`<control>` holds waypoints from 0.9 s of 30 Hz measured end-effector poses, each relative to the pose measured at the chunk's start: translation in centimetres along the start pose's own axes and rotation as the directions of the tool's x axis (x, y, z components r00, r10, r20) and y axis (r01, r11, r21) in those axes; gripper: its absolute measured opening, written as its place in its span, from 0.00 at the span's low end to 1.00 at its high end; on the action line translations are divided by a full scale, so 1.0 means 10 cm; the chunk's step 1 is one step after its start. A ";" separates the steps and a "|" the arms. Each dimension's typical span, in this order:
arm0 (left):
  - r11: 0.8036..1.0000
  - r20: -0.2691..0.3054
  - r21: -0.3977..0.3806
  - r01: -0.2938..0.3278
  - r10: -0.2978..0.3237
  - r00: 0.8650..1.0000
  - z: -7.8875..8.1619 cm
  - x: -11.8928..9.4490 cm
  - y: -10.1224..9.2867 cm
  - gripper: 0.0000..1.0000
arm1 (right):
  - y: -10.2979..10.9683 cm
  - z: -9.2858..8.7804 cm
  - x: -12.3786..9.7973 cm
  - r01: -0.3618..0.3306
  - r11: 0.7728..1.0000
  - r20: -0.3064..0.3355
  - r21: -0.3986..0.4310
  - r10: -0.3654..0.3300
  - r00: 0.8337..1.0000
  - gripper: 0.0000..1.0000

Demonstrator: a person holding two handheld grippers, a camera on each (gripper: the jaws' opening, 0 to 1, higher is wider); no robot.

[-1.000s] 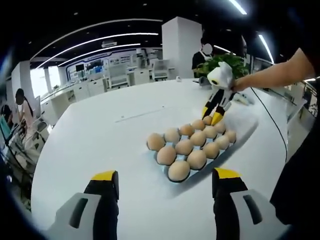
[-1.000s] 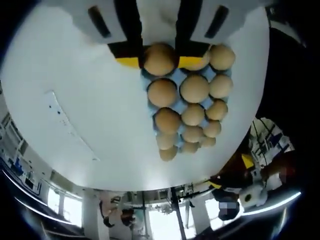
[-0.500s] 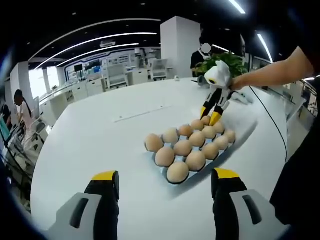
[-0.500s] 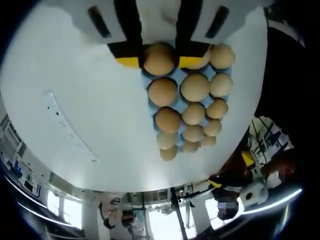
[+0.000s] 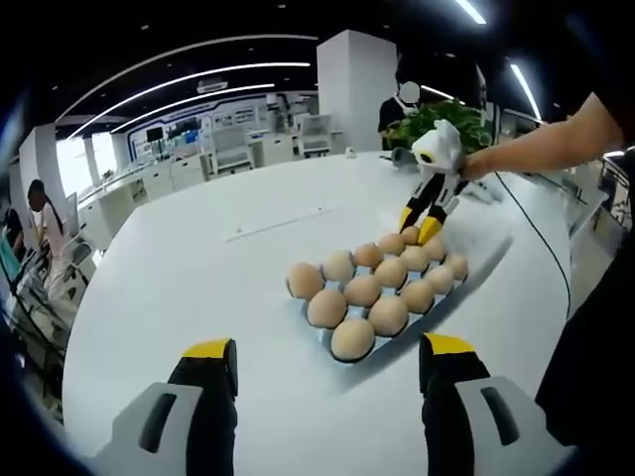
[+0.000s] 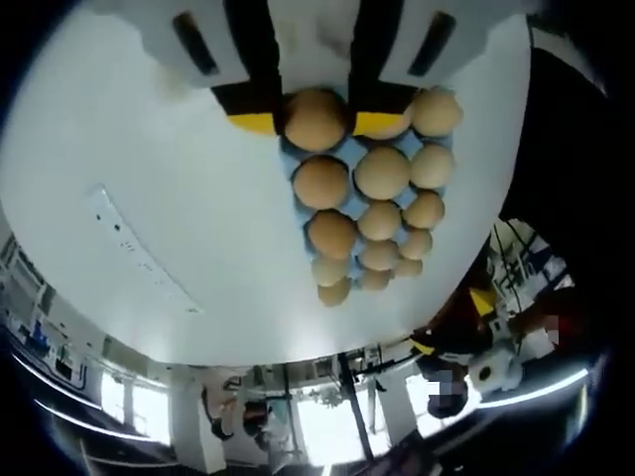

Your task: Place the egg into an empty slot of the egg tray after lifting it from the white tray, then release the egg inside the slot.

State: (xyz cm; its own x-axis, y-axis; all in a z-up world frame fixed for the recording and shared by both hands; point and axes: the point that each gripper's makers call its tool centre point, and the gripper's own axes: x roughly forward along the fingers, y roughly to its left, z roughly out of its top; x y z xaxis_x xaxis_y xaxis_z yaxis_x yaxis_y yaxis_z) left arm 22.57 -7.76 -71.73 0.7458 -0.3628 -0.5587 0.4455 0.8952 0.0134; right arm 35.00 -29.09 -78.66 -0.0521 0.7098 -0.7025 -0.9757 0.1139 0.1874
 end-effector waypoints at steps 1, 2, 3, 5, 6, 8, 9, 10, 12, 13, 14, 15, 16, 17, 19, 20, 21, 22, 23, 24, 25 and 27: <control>1.000 -0.001 0.001 0.001 -0.001 1.000 0.00 0.01 -0.01 0.76 | -0.01 -0.01 -0.01 0.008 1.000 0.002 0.006 -0.008 1.000 0.26; 1.000 0.000 0.004 0.002 -0.002 1.000 0.01 0.01 -0.01 0.76 | -0.01 -0.04 -0.01 0.013 1.000 -0.017 -0.008 -0.014 1.000 0.26; 1.000 0.000 0.004 0.003 -0.003 1.000 0.02 0.02 -0.02 0.76 | 0.00 -0.03 -0.01 0.014 1.000 -0.007 -0.011 -0.014 1.000 0.26; 1.000 0.000 0.005 0.006 -0.006 1.000 0.02 0.03 -0.03 0.75 | 0.00 -0.02 -0.01 0.012 1.000 -0.005 -0.003 -0.012 1.000 0.26; 1.000 -0.001 0.007 0.006 -0.006 1.000 0.03 0.03 -0.03 0.75 | 0.01 -0.01 -0.01 0.011 1.000 -0.002 -0.009 -0.011 1.000 0.26; 1.000 -0.001 0.010 0.008 -0.008 1.000 0.04 0.03 -0.04 0.75 | 0.04 0.02 0.00 0.008 1.000 0.017 -0.022 -0.008 1.000 0.27; 1.000 0.000 0.010 0.008 -0.008 1.000 0.04 0.03 -0.04 0.75 | 0.06 0.06 0.00 0.003 1.000 0.039 -0.018 -0.002 0.999 0.27; 1.000 0.001 0.011 0.008 -0.008 1.000 0.05 0.03 -0.04 0.75 | 0.07 0.12 0.00 0.002 1.000 0.076 -0.015 0.000 0.997 0.27; 1.000 -0.001 0.012 0.009 -0.009 1.000 0.05 0.03 -0.04 0.75 | 0.06 0.12 -0.01 0.007 1.000 0.065 -0.019 -0.006 0.998 0.27; 1.000 0.000 0.013 0.006 -0.006 1.000 0.05 0.03 -0.04 0.75 | 0.07 0.13 -0.02 0.002 1.000 0.066 -0.012 -0.001 0.998 0.27; 1.000 0.001 0.016 0.005 -0.005 1.000 0.06 0.03 -0.03 0.75 | 0.08 0.15 -0.04 0.001 1.000 0.078 -0.018 0.001 0.997 0.27; 1.000 -0.001 0.016 0.006 -0.006 1.000 0.06 0.03 -0.03 0.74 | 0.08 0.18 -0.05 0.007 0.999 0.094 -0.033 -0.003 0.996 0.27; 1.000 -0.004 0.019 0.005 -0.005 1.000 0.06 0.03 -0.03 0.74 | 0.08 0.19 -0.06 0.010 0.999 0.101 -0.036 -0.006 0.995 0.27; 1.000 0.000 0.022 0.003 -0.003 1.000 0.06 0.03 -0.03 0.74 | 0.08 0.21 -0.09 0.011 0.999 0.118 -0.038 -0.007 0.993 0.28; 1.000 0.002 0.016 0.009 -0.009 1.000 0.07 0.03 -0.03 0.74 | 0.11 0.22 -0.14 -0.004 0.999 0.152 -0.033 0.009 0.988 0.32; 1.000 0.003 0.018 0.009 -0.009 1.000 0.07 0.03 -0.03 0.74 | 0.12 0.22 -0.15 -0.002 0.999 0.164 -0.046 0.010 0.986 0.37; 1.000 0.003 0.017 0.011 -0.011 1.000 0.07 0.03 -0.04 0.74 | 0.12 0.23 -0.16 0.001 0.998 0.174 -0.065 0.010 0.985 0.42; 1.000 0.003 0.017 0.012 -0.012 1.000 0.07 0.03 -0.04 0.74 | 0.13 0.23 -0.19 0.024 0.994 0.198 -0.110 -0.002 0.980 0.48; 1.000 0.005 0.015 0.013 -0.013 1.000 0.07 0.04 -0.04 0.74 | 0.13 0.21 -0.21 0.027 0.995 0.191 -0.099 -0.008 0.982 0.52; 1.000 0.005 0.017 0.014 -0.014 1.000 0.07 0.04 -0.04 0.74 | 0.14 0.19 -0.23 0.028 0.995 0.188 -0.095 -0.009 0.982 0.53; 1.000 0.006 0.018 0.014 -0.015 1.000 0.07 0.04 -0.04 0.74 | 0.15 0.18 -0.25 0.024 0.996 0.188 -0.089 -0.007 0.982 0.55; 1.000 0.007 0.018 0.019 -0.019 1.000 0.07 0.04 -0.04 0.74 | 0.18 0.13 -0.29 0.012 0.998 0.188 -0.065 0.001 0.982 0.71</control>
State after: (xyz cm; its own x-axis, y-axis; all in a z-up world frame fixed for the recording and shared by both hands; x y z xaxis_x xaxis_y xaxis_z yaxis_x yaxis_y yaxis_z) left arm 23.09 -8.50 -71.37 0.7406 -0.3812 -0.5534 0.4684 0.8833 0.0183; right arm 33.63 -29.98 -75.38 -0.0118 0.8277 -0.5611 -0.9880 0.0768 0.1340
